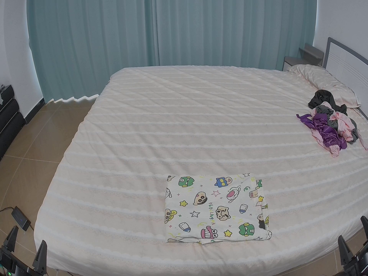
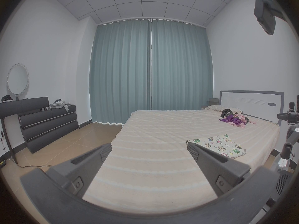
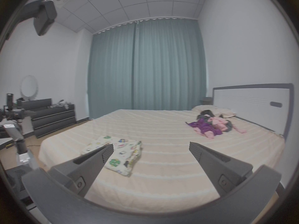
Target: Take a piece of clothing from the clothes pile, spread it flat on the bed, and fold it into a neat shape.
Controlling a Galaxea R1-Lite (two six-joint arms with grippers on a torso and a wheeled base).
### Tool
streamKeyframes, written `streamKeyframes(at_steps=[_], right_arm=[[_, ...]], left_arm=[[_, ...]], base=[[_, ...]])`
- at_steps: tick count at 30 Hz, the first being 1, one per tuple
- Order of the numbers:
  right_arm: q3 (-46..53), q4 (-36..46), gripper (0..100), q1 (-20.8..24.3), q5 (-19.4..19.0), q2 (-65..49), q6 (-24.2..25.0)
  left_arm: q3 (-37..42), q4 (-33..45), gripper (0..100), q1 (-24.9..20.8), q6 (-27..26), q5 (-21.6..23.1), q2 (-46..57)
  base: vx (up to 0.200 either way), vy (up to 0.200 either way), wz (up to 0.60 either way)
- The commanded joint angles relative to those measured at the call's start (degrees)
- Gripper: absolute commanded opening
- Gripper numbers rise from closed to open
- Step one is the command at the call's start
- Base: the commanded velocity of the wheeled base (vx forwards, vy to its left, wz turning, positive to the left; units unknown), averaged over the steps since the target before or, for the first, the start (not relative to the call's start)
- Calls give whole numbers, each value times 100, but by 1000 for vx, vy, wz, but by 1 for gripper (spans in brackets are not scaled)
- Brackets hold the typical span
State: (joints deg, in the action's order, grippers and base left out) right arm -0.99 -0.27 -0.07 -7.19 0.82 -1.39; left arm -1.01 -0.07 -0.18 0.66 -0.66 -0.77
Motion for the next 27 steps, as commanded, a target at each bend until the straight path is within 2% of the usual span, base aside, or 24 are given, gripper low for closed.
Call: streamKeyframes(at_steps=[1, 3, 27], right_arm=[[90, 44, 100, 7, 798, -64, -54], [99, 44, 100, 16, 710, -73, 113], [99, 36, 100, 25, 684, -73, 130]], left_arm=[[101, -1, 100, 1, -4, -4, 77], [101, 7, 100, 1, -4, -4, 77], [101, 7, 100, 1, -4, -4, 77]], base=[[0, 0, 0], [0, 0, 0], [0, 0, 0]])
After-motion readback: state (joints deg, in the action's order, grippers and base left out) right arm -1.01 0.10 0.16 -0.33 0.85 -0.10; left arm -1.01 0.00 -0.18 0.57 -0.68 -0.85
